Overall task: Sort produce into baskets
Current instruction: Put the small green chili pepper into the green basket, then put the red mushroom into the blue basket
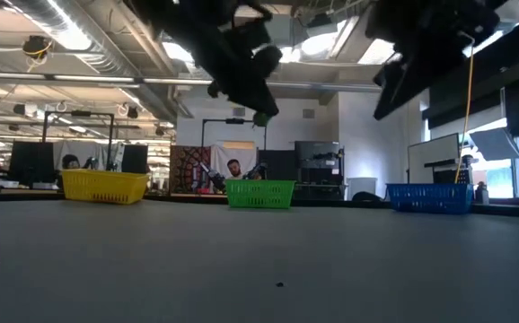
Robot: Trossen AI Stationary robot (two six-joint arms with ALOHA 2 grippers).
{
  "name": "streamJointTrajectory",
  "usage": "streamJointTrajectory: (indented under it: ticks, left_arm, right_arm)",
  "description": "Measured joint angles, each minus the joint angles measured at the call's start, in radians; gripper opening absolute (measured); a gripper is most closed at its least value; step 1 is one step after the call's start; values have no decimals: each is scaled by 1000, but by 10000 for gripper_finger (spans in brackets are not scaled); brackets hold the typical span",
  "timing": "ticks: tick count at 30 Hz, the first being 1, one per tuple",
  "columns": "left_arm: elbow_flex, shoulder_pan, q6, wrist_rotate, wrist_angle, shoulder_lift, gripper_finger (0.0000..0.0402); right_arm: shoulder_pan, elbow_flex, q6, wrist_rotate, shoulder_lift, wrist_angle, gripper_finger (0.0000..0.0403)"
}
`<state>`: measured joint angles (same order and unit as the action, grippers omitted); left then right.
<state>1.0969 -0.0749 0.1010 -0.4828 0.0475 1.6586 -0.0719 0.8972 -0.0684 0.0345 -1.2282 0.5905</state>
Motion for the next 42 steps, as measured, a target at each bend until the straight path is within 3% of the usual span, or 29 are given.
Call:
streamJointTrajectory:
  ticks: [7, 23, 33, 42]
  left_arm:
    - [0, -166, -10, 78, -127, 79, 46]
    - [0, -393, -35, 83, -270, 226, 52]
    - [0, -384, 10, 119, -257, 194, 152]
    - [0, -228, 70, 119, 0, 43, 168]
  right_arm:
    - [0, -73, -8, -1, 0, -25, 248]
    - [0, -127, 18, -1, 0, -118, 248]
    - [0, -127, 23, -2, 0, -122, 248]
    - [-26, -125, -49, 38, 30, 58, 248]
